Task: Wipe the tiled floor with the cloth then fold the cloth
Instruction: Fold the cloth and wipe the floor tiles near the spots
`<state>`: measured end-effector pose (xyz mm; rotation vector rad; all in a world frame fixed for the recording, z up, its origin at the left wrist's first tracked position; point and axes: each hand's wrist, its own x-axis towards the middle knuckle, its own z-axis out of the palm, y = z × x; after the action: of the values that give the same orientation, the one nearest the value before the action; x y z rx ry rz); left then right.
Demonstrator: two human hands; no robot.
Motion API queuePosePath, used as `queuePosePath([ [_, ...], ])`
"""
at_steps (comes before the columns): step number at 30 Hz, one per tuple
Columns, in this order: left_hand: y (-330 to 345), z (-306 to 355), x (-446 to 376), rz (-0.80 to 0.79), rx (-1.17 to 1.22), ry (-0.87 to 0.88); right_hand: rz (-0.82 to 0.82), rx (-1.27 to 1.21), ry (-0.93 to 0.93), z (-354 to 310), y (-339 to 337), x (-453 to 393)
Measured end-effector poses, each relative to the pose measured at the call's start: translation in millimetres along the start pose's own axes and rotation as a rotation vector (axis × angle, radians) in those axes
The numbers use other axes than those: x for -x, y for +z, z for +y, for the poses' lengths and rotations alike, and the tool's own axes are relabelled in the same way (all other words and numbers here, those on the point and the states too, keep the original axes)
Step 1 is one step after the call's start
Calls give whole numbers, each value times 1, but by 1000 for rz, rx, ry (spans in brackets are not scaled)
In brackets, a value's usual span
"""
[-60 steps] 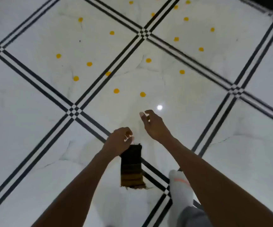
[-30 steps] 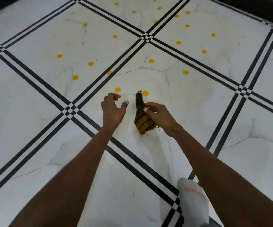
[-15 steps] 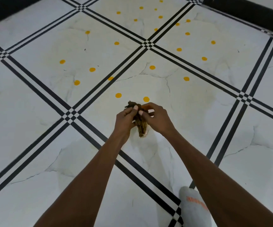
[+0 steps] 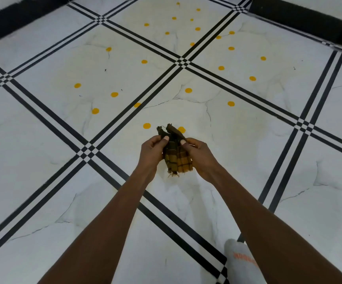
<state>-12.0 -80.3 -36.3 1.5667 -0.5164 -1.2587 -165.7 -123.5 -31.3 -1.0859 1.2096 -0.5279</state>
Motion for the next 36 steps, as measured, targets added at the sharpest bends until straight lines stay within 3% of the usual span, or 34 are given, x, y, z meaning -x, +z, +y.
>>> queuePosePath([
  [8, -6, 9, -13, 70, -16, -27, 153, -321, 115, -3, -25, -4],
  [12, -3, 12, -19, 32, -26, -56, 207, -356, 44, -22, -49, -2],
  [16, 13, 9, -22, -3, 25, -56, 325, -132, -160, -68, -70, -4],
  [21, -4, -8, -29, 77, -113, 7, 414, 411, -430, -104, -59, -10],
  [23, -19, -16, -31, 116, -221, 27, 342, 598, -400, -96, -42, -21],
  [27, -46, -24, -43, 221, -500, 77, -29, 961, -167, -52, -20, -49],
  [32, -85, -38, -63, 298, -859, 239, 91, 1150, -250, -4, -27, -88],
  [36, -102, -42, -86, 346, -1145, 377, 20, 1287, -321, 40, -31, -111],
])
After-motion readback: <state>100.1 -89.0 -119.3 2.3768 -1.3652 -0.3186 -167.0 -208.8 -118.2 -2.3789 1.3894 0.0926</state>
